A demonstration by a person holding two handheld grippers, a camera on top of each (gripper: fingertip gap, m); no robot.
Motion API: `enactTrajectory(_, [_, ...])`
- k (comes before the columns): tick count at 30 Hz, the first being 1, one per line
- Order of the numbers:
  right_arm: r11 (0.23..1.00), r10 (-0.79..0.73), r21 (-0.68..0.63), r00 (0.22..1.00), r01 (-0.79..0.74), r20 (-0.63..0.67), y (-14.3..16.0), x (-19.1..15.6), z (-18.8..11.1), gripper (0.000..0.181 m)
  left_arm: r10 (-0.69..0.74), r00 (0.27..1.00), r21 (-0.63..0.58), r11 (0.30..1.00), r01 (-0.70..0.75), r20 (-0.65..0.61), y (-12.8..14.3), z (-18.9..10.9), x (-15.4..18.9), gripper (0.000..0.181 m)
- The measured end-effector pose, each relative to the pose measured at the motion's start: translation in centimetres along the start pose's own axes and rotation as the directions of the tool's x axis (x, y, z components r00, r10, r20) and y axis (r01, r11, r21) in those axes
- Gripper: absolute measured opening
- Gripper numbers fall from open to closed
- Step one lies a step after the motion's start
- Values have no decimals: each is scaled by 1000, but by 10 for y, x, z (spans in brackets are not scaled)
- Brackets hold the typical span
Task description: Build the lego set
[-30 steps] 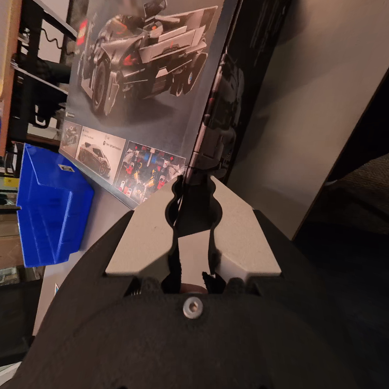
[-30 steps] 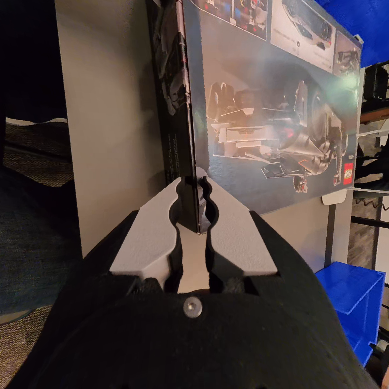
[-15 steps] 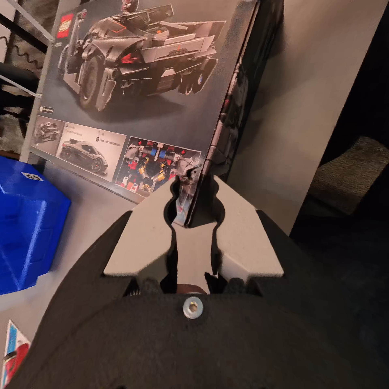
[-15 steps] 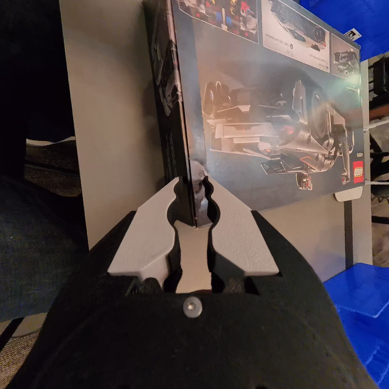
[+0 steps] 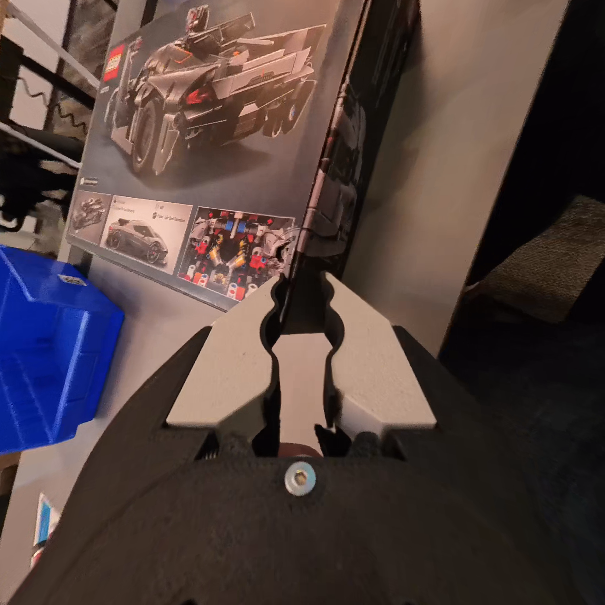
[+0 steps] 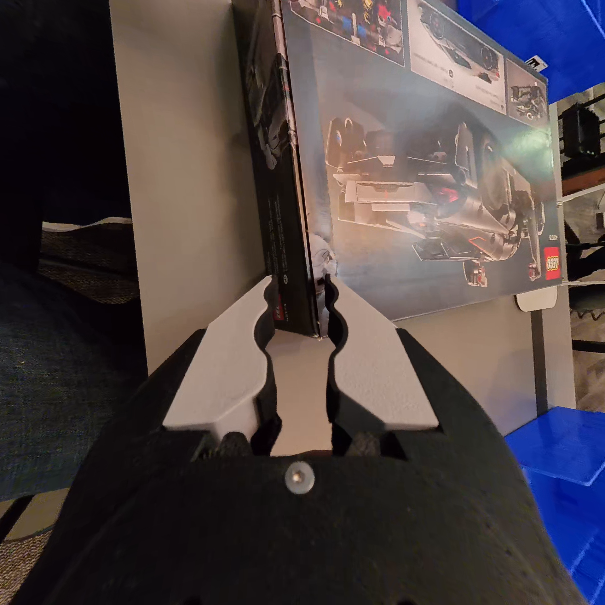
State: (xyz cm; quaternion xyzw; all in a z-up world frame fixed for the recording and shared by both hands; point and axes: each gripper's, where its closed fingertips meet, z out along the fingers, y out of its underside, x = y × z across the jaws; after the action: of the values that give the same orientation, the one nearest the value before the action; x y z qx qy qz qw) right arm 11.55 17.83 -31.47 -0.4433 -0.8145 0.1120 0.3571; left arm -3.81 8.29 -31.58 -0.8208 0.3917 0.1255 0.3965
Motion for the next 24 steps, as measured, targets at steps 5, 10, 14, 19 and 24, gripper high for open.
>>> enactTrajectory(5, [1000, 7, 5, 1000, -7, -6, 0, 2, 1, 21, -3, 998, -28, 1000, 5, 58, -2, 8, 0, 27])
enactTrajectory(10, [1000, -5, -13, 1000, 5, -19, 0, 3, 2, 18, 18, 997, -102, 995, -11, 70, 0, 9, -1, 22])
enactTrajectory(14, [999, -31, -34, 999, 30, -30, 0, 4, 4, 15, 64, 995, -162, 985, -50, 81, 2, 12, -2, 18])
enactTrajectory(19, [999, -37, -39, 999, 35, -38, 0, 4, 5, 14, 95, 992, -182, 980, -80, 77, 3, 14, -2, 16])
enactTrajectory(24, [998, -51, -51, 998, 49, -38, 0, 5, 6, 13, 73, 997, -186, 980, -66, 28, 3, 17, -1, 15])
